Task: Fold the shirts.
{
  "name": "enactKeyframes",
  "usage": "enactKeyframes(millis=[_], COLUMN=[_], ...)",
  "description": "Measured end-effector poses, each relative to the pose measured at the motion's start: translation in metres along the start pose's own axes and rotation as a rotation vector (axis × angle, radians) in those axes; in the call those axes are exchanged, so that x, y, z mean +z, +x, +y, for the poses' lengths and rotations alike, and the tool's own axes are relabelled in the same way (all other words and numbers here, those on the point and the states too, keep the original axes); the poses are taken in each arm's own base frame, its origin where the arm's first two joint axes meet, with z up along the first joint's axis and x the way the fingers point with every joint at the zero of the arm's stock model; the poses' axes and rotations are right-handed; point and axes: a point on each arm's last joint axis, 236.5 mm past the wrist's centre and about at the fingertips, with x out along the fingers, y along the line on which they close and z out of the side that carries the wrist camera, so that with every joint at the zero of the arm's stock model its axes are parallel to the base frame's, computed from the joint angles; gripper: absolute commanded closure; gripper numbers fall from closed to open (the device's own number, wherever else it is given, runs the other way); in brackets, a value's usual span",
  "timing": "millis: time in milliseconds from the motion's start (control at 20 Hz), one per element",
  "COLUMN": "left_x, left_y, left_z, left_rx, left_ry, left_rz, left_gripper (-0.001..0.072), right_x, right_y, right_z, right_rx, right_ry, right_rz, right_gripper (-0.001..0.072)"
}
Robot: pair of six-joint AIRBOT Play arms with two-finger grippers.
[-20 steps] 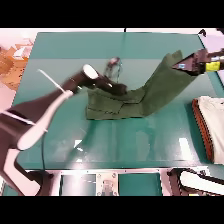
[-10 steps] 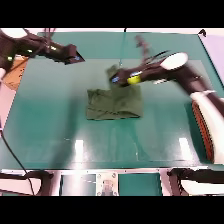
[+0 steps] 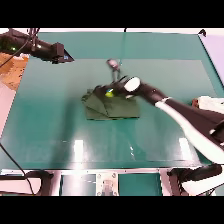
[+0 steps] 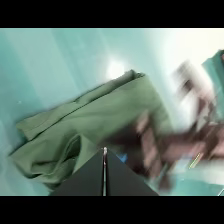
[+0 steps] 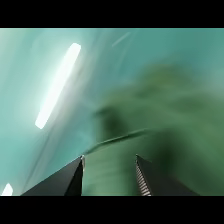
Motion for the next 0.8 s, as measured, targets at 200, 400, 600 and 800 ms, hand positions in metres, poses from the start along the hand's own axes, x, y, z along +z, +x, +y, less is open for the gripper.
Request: enactKeyframes(millis=[200, 400, 600, 800], left_x=[-0.002, -0.003, -0.002, -0.002], left_y=[-0.001, -0.001, -0.001, -0.001], left_z=[0.001, 0.001, 0.001, 0.002], left_rx=[0.004, 0.005, 0.007, 0.008], left_ry=[0.011, 0.015, 0.016, 0.016], left_rz=[0.008, 0.012, 0.010, 0.009], left_gripper=[0.0683, 0.0682, 0.0682, 0.0682], right_x=[0.034, -0.005, -0.056, -0.079], right_y=[-0.084, -0.128, -0.117, -0.084], right_z=[-0.102, -0.179, -0.206, -0.180], right_rx=[-0.113, -0.181, -0.169, -0.069], right_ry=[0.117, 0.282, 0.383, 0.399], right_rz=[0.000, 0.099, 0.220, 0.292], right_gripper=[0.0165, 0.0163, 0.0163, 0.0164])
